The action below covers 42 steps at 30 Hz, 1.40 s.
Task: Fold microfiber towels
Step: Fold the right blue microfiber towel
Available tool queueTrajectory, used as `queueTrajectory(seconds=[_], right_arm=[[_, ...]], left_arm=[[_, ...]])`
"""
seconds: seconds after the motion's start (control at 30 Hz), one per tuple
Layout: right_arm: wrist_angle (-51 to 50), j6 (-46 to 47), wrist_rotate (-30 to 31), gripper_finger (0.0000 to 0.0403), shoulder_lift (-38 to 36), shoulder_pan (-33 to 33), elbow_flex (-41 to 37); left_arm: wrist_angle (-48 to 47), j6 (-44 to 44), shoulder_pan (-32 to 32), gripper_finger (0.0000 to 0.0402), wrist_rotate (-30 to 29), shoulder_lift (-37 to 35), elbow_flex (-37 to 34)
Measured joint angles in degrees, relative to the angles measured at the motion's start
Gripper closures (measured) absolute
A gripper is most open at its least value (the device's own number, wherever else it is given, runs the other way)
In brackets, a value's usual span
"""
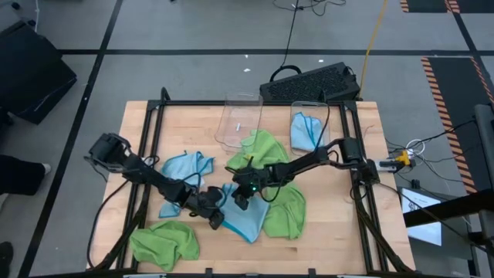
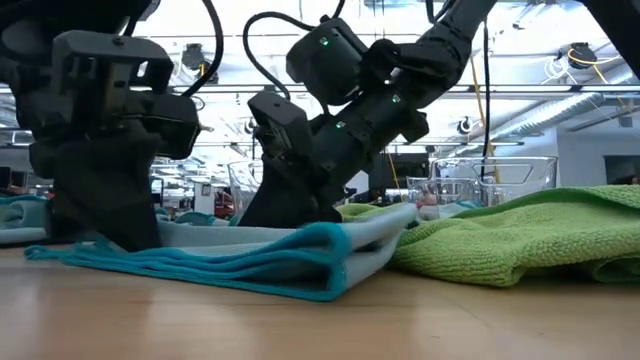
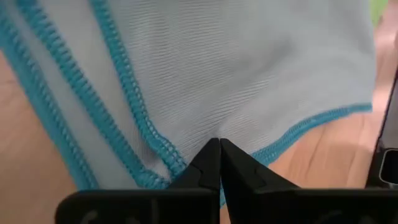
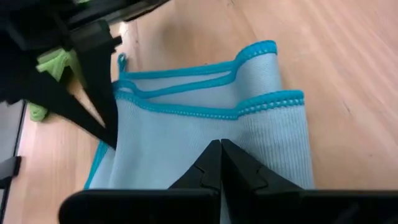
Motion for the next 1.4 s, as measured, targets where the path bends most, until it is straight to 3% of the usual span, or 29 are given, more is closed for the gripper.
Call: queueTrajectory(seconds=[0.13, 0.37, 0.53, 0.77, 0.93, 1.17, 1.4], right_arm=[[-1.67, 0.81, 1.3, 0.0403, -0.22, -0.23, -0.01], [-2.1, 3.39, 2.4, 0.0403, -0.22, -1.95, -0.05], [-2.17, 3.36, 2.14, 0.0403, -0.2, -2.58, -0.09], [-0.55, 3.72, 1.69, 0.0403, -1.45, -2.33, -0.44], [-1.94, 2.85, 1.46, 0.0403, -5.65, -1.7, -0.42], [-8.6, 8.75, 1.45, 0.0398, -11.47, 0.39, -0.44], [-12.53, 19.12, 1.68, 0.0365, -15.97, 4.2, -0.45]], left_arm=[[-0.27, 1.91, 0.0, 0.0385, 1.6, -0.32, -0.08], [-1.06, -1.58, -3.98, 0.0394, 9.5, -0.73, -0.14], [-1.57, -3.98, -5.74, 0.0383, 10.7, -1.88, -0.28], [-3.16, -4.23, -4.72, 0.0397, 11.06, -5.14, -0.45], [-3.23, -4.75, -4.48, 0.0374, 14.12, -9.23, -0.36], [-6.53, -5.36, -3.77, 0.0338, 9.32, -15.8, -0.37], [-6.28, -5.74, -1.8, 0.0287, 6.09, -17.76, -0.33]])
